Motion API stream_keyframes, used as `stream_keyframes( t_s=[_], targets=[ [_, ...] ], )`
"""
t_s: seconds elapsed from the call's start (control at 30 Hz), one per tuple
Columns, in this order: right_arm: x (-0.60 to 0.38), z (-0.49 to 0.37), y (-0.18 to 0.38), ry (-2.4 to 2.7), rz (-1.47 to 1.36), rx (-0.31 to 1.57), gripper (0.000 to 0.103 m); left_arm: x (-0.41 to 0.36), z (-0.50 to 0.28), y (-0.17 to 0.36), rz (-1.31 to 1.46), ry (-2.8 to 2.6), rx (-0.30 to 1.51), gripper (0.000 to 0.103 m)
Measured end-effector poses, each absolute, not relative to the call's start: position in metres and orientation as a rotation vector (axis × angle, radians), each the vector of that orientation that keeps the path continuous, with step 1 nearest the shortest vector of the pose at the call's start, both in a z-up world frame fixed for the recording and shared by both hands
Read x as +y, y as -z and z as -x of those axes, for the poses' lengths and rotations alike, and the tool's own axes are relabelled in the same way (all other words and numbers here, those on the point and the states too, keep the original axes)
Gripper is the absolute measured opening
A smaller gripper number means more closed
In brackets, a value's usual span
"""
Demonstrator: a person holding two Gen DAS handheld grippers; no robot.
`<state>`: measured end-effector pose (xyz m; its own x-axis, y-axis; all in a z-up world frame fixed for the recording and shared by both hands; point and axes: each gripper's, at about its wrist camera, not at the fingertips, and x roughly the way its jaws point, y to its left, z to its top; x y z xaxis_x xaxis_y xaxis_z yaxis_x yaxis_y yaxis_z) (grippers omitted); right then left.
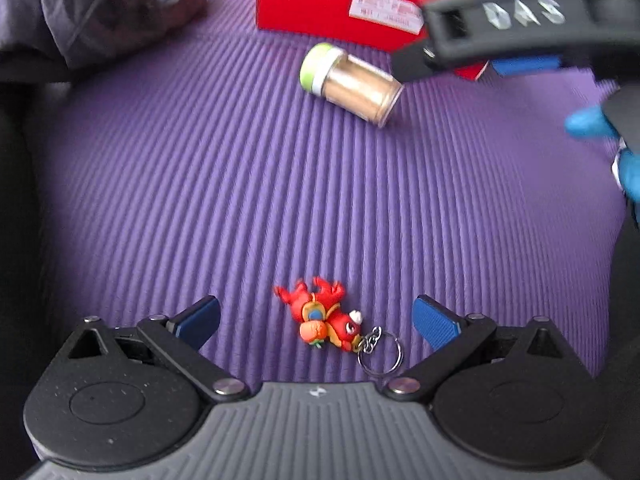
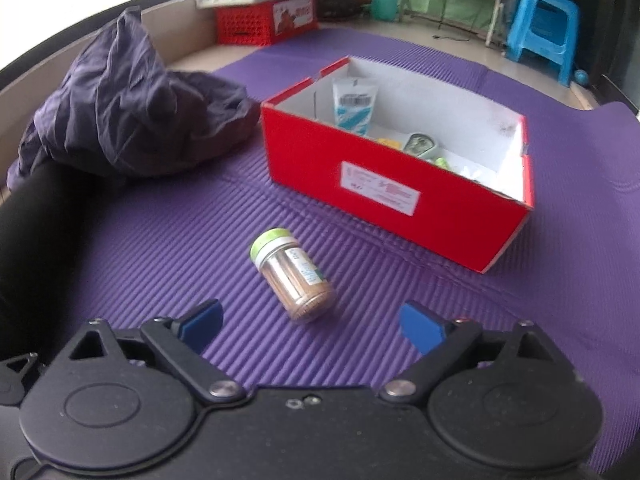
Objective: Organize rigid objects
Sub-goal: 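Grasp the red parrot keychain with left tool while right tool grasps the toothpick jar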
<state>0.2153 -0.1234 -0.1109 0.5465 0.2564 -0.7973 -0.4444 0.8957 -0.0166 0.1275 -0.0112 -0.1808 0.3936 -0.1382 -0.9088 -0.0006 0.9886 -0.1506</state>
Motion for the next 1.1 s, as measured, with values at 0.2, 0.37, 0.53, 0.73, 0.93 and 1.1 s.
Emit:
stream_keyframes(
  t_s=[0.2, 0.37, 0.53, 0.73, 0.93, 1.1],
  targets=[
    [-0.110, -0.234, 0.128, -0.431, 0.272, 0.943, 0.081, -0.013, -0.129, 0.190, 0.107, 0.090, 1.187, 0.103],
    [-0.101, -0.247, 0.142, -0.438, 0.335, 0.971, 0.073, -0.016, -0.129, 0.193, 0.040, 0.092, 1.179, 0.102],
    [-0.093, -0.262, 0.155, -0.430, 0.361, 0.994, 0.066, -0.015, -0.128, 0.191, 0.025, 0.095, 1.165, 0.095],
    [-0.081, -0.272, 0.168, -0.439, 0.413, 1.031, 0.062, -0.016, -0.124, 0.185, -0.045, 0.051, 1.160, 0.076],
    [-0.076, -0.274, 0.175, -0.443, 0.440, 1.047, 0.058, -0.023, -0.122, 0.182, -0.068, 0.054, 1.150, 0.057],
    [-0.081, -0.273, 0.176, -0.423, 0.416, 1.036, 0.052, -0.028, -0.120, 0.180, -0.079, 0.077, 1.135, 0.044]
  ],
)
